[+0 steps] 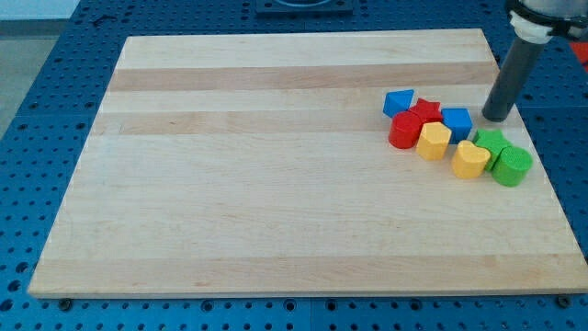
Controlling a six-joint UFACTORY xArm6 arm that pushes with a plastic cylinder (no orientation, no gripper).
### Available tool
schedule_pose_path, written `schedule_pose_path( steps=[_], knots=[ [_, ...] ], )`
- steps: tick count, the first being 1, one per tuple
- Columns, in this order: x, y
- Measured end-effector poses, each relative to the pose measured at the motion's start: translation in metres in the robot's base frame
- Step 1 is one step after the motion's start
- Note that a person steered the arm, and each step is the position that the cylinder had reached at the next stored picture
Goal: Push the green star along with the green circle slightly down
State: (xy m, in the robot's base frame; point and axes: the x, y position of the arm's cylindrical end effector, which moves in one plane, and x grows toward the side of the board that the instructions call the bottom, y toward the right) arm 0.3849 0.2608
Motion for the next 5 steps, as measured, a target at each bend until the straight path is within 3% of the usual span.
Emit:
schedule_pose_path(
  steps=[1,5],
  knots=[
    [0.005,0.0],
    [0.139,0.032]
  ],
)
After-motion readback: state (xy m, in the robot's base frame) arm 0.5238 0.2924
